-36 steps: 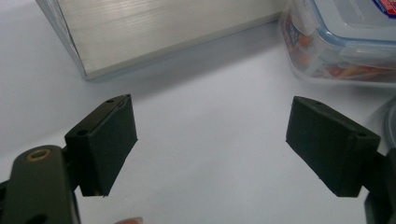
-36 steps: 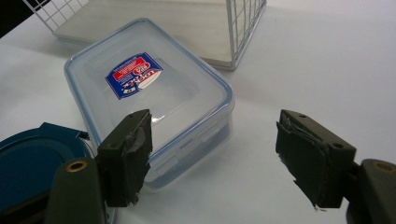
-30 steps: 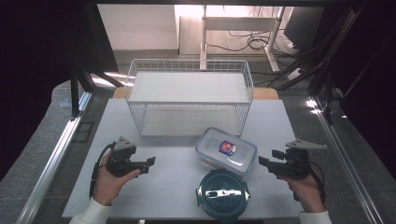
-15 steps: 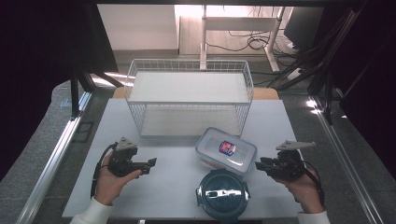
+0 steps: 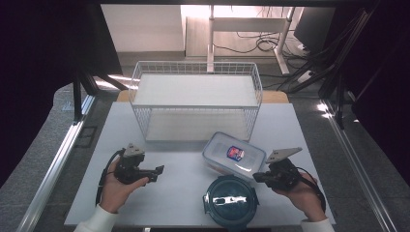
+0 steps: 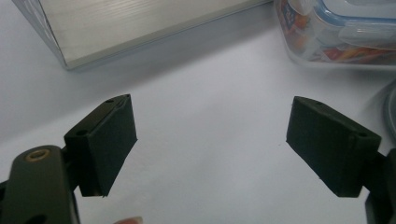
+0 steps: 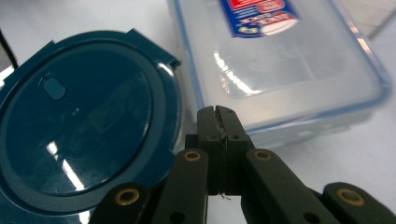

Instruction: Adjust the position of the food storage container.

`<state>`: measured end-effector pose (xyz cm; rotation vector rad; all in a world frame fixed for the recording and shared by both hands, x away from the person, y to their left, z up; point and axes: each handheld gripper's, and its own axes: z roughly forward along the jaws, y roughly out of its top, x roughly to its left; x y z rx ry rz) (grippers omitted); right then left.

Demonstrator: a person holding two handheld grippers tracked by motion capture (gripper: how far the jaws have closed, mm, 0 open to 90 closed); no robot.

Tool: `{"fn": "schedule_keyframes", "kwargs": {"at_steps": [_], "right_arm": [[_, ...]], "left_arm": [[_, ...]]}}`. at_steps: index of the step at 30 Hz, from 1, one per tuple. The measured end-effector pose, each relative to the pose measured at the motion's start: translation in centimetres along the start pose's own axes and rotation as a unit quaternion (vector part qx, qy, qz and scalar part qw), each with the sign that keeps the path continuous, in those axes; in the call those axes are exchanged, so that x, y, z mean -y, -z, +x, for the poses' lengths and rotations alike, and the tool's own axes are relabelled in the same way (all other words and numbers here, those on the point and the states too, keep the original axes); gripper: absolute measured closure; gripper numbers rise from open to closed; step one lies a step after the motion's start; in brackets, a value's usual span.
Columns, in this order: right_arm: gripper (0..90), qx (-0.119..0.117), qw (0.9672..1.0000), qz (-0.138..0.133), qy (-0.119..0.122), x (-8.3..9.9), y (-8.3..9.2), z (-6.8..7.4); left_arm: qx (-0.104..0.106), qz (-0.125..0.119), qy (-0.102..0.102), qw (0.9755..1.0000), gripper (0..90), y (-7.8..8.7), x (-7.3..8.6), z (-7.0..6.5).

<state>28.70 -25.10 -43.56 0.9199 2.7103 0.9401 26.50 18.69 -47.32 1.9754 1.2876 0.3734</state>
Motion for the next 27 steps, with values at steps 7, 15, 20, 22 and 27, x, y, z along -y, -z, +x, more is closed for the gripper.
{"fn": "schedule_keyframes", "kwargs": {"at_steps": [7,15,20,22,27], "right_arm": [[88.7,-0.008,0.9994,0.025,0.025,-0.3,-1.3,0.6],[88.9,-0.011,0.9986,0.037,0.036,-0.2,-1.9,0.5],[88.9,-0.007,0.9985,0.038,0.038,-0.2,-1.8,0.6],[89.0,-0.003,0.9985,0.038,0.038,-0.2,-1.8,0.5],[89.0,0.011,0.9987,0.036,0.035,0.0,-1.6,0.2]], "left_arm": [[-0.001,0.003,-0.003,1.0,15.3,-0.1,0.1,0.0],[-0.003,0.005,-0.002,1.0,15.1,-0.1,0.1,0.1],[-0.003,0.004,-0.003,1.0,15.1,-0.1,0.1,0.1],[-0.003,0.004,-0.003,1.0,15.1,0.0,0.1,0.1],[-0.005,0.006,-0.003,1.0,15.1,-0.1,0.1,0.2]]}}
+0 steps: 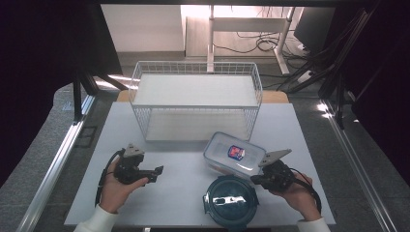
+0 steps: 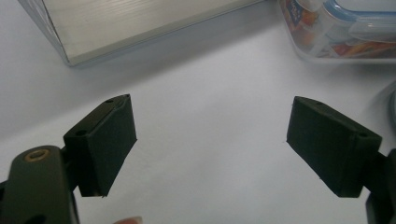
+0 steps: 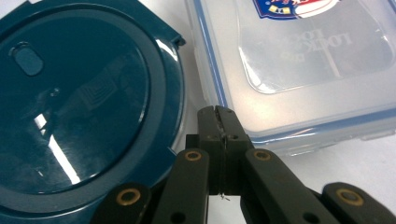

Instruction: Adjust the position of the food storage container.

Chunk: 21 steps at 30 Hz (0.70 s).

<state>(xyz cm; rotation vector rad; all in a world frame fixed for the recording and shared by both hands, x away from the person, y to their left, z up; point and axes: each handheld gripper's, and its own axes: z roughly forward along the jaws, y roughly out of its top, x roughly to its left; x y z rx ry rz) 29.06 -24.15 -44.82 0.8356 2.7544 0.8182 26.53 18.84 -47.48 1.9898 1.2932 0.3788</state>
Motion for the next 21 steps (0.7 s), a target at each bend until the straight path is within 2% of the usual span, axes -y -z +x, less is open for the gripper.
{"fn": "schedule_keyframes", "kwargs": {"at_steps": [4,14,21], "right_arm": [[89.0,0.014,0.9999,-0.001,-0.003,0.18,0.14,-0.27],[89.0,0.007,0.9999,0.008,0.009,0.04,-0.44,-0.01],[89.0,0.024,0.9997,0.003,-0.003,0.25,-0.19,-0.45]], "left_arm": [[0.0,0.0,0.0,1.0,15.1,0.0,0.0,-0.02],[-0.002,0.002,-0.001,1.0,15.1,-0.19,0.08,0.06],[-0.002,0.001,-0.001,1.0,15.0,-0.12,0.07,0.05]]}}
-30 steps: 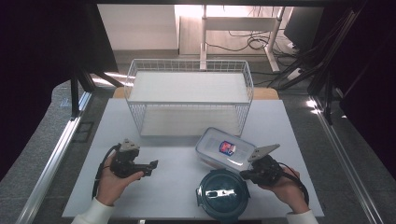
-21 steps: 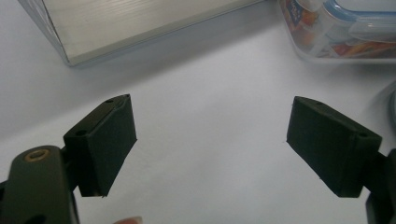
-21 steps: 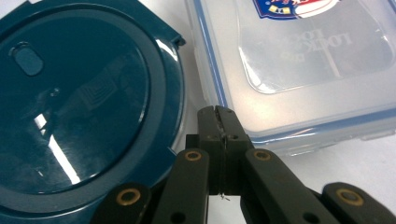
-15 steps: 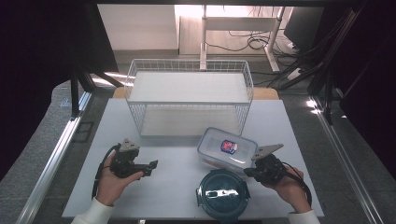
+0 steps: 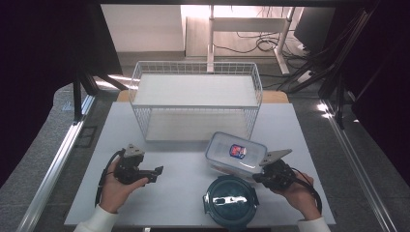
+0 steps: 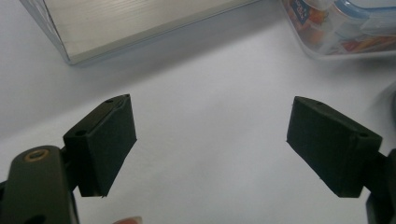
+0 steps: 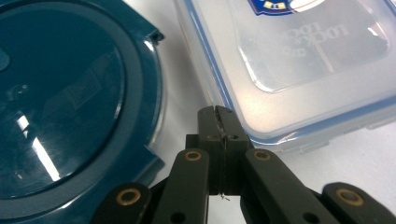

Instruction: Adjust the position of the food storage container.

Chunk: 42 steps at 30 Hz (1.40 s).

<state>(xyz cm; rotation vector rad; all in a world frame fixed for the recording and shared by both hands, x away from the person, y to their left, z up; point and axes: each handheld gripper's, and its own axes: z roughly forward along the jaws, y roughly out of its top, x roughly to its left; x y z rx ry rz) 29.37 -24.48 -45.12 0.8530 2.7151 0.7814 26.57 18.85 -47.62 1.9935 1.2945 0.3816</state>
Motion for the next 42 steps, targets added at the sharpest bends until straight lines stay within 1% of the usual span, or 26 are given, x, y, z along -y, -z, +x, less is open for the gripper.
{"fn": "schedule_keyframes", "kwargs": {"at_steps": [5,7,9,12,14,15,16,17,18,19,20,21,22,23,24,25,26,27,28,29,30,34,37,42], "right_arm": [[89.0,0.008,0.9999,-0.007,-0.009,0.4,0.1,-0.8],[89.0,0.01,0.9996,-0.015,-0.02,0.6,0.2,-1.3],[89.0,0.009,0.9995,-0.018,-0.025,0.7,0.2,-1.4],[89.0,0.008,0.9995,-0.019,-0.025,0.8,0.2,-1.4],[89.0,-0.003,0.9986,-0.039,-0.036,0.8,0.8,-1.6],[89.0,0.012,0.9968,-0.058,-0.054,0.8,1.8,-2.0],[89.0,0.012,0.9968,-0.058,-0.054,0.8,1.8,-2.0],[89.0,0.025,0.9952,-0.066,-0.069,0.8,2.3,-2.3],[89.0,0.04,0.9928,-0.073,-0.086,0.9,2.7,-2.8],[88.9,0.075,0.987,-0.073,-0.122,1.1,3.1,-3.9],[88.9,0.075,0.987,-0.073,-0.122,1.1,3.1,-3.9],[88.9,0.086,0.9846,-0.068,-0.135,1.2,3.0,-4.4],[88.9,0.092,0.9827,-0.061,-0.148,1.2,2.6,-5.0],[88.9,0.095,0.9815,-0.051,-0.158,1.2,2.2,-5.5],[88.9,0.094,0.9806,-0.034,-0.168,1.1,1.4,-6.2],[88.9,0.091,0.9799,-0.025,-0.175,0.8,0.6,-6.7],[88.9,0.091,0.9799,-0.025,-0.175,0.8,0.6,-6.7],[88.9,0.088,0.9801,-0.013,-0.177,0.4,-0.2,-7.0],[88.9,0.088,0.9801,-0.013,-0.177,0.4,-0.2,-7.0],[88.9,0.095,0.9798,-0.005,-0.176,0.1,-0.5,-7.1],[88.9,0.106,0.9785,0.002,-0.177,-0.2,-0.8,-7.4],[88.9,0.103,0.9783,0.005,-0.18,-0.6,-0.7,-7.6],[88.9,0.113,0.978,0.016,-0.174,-1.0,-0.9,-7.7],[88.9,0.12,0.9779,0.025,-0.169,-1.6,-1.3,-8.0]], "left_arm": [[0.0,0.001,0.001,1.0,15.0,-0.1,0.0,0.0],[0.0,0.001,0.0,1.0,14.9,-0.1,0.0,0.0],[-0.001,0.0,0.0,1.0,14.8,0.0,0.0,0.0],[0.0,0.001,0.001,1.0,14.8,-0.1,0.0,0.1],[0.0,0.001,0.003,1.0,14.8,-0.1,0.0,0.1],[0.0,0.0,0.004,1.0,14.8,-0.1,0.0,0.1],[0.001,-0.001,0.005,1.0,14.8,-0.1,-0.1,0.1],[0.002,-0.001,0.005,1.0,14.8,0.0,-0.1,0.2],[0.002,-0.001,0.005,1.0,14.8,0.0,-0.2,0.2],[0.004,-0.003,0.009,0.9999,14.8,0.0,-0.3,0.2],[0.004,-0.003,0.009,0.9999,14.8,0.0,-0.3,0.2],[0.005,-0.003,0.01,0.9999,14.8,0.0,-0.3,0.2],[0.006,-0.003,0.01,0.9999,14.8,0.0,-0.3,0.2],[0.005,-0.003,0.009,0.9999,14.8,0.0,-0.3,0.3],[0.005,-0.002,0.009,0.9999,14.8,0.0,-0.3,0.3],[0.004,-0.003,0.01,0.9999,14.8,0.0,-0.2,0.3],[0.004,-0.003,0.01,0.9999,14.8,0.0,-0.2,0.3],[0.005,-0.002,0.01,0.9999,14.8,0.0,-0.2,0.4],[0.005,-0.001,0.011,0.9999,14.8,0.0,-0.2,0.4],[0.004,-0.001,0.011,0.9999,14.8,-0.1,-0.2,0.5],[0.005,0.0,0.012,0.9999,14.8,-0.1,-0.2,0.5],[0.004,0.003,0.011,0.9999,14.8,-0.3,-0.1,0.5],[0.004,0.003,0.011,0.9999,14.8,-0.4,-0.1,0.4],[0.004,-0.002,0.009,0.9999,14.9,-0.2,-0.2,0.2]]}}
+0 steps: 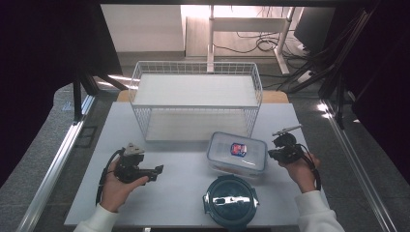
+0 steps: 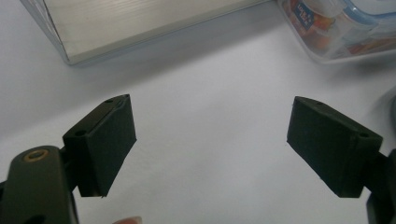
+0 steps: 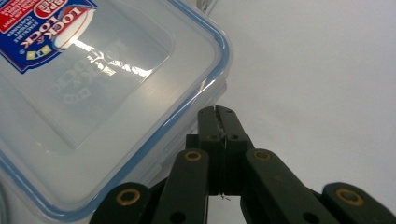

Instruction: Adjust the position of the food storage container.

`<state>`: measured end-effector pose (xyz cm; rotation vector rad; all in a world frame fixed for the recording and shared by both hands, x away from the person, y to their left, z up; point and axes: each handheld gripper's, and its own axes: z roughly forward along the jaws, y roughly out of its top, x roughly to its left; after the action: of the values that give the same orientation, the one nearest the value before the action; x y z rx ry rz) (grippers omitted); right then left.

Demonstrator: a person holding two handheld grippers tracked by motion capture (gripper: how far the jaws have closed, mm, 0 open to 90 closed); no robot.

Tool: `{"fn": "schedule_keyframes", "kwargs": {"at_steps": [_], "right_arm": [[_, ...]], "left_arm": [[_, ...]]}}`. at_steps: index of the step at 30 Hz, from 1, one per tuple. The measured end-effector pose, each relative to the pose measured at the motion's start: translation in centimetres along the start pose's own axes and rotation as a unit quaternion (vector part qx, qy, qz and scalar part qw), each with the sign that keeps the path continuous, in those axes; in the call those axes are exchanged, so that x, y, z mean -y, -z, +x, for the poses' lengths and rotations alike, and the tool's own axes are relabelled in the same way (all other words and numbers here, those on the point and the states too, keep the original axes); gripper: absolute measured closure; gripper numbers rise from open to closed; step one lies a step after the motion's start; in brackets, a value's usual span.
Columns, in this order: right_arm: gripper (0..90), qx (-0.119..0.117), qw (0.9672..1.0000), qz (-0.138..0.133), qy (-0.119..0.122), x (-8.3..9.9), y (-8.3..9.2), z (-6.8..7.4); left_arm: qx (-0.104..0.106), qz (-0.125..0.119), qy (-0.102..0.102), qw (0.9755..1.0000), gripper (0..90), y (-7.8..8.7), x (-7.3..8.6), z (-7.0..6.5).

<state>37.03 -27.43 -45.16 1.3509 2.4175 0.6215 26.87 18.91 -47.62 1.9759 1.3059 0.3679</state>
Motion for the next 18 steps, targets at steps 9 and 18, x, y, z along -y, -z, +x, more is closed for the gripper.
{"fn": "schedule_keyframes", "kwargs": {"at_steps": [9,18], "right_arm": [[89.0,-0.023,0.9996,-0.004,0.015,-1.0,-0.7,0.9],[89.0,-0.04,0.9984,-0.006,0.039,-2.7,-1.7,2.8]], "left_arm": [[0.0,0.004,0.003,1.0,14.9,-0.2,0.1,0.1],[-0.001,0.007,0.002,1.0,14.9,-0.3,0.2,0.2]]}}
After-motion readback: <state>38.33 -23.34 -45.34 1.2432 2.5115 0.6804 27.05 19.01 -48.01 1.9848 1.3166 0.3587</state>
